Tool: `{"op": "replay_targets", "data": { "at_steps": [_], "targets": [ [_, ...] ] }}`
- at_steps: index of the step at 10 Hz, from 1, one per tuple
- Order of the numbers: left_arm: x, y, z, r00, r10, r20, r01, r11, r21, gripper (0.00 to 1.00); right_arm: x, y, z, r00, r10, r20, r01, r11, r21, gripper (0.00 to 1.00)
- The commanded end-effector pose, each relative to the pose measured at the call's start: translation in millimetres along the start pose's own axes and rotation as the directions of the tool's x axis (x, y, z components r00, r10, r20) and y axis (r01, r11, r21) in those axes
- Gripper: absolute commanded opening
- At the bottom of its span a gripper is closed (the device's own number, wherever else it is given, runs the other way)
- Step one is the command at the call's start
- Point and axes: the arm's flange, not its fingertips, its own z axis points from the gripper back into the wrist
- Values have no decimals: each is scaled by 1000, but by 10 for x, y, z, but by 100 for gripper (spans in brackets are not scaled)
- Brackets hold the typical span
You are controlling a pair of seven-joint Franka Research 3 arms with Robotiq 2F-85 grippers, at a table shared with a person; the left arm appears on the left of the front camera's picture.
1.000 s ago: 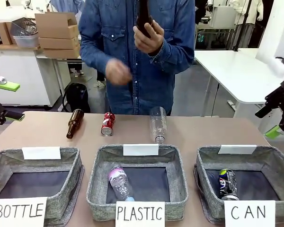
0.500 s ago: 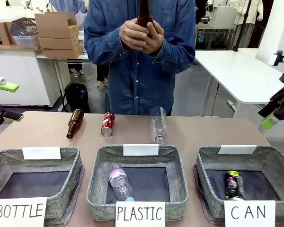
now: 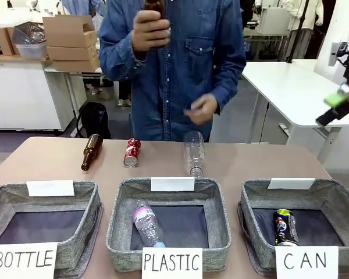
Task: Sort the can waste into the basket.
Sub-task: Pick up the can waste from the table and place it in the right Fabric basket.
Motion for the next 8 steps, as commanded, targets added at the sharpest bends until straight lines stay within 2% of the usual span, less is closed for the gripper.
{"op": "replay_targets", "data": {
  "at_steps": [1, 2, 4, 5, 6, 8],
  "targets": [
    [-63, 149, 334, 998, 41, 50, -41, 999, 17, 100, 18, -111, 139, 961, -132, 243, 73, 969, 236, 100],
    [-140, 169, 472, 994, 38, 106, -41, 999, 24, 100, 0, 0, 0, 1000, 0, 0, 0, 1000, 0, 100],
    [-184, 95, 692, 959, -12, 282, 44, 993, -108, 100, 0, 0, 0, 1000, 0, 0, 0, 1000, 0, 100],
    [-156, 54, 658, 951, -39, 306, 71, 993, -92, 100, 0, 0, 0, 1000, 0, 0, 0, 1000, 0, 100],
    [-230, 158, 682, 978, 32, 208, -24, 999, -39, 100, 0, 0, 0, 1000, 0, 0, 0, 1000, 0, 100],
    [-230, 158, 682, 978, 32, 208, -24, 999, -39, 100, 0, 0, 0, 1000, 0, 0, 0, 1000, 0, 100]
  ]
}}
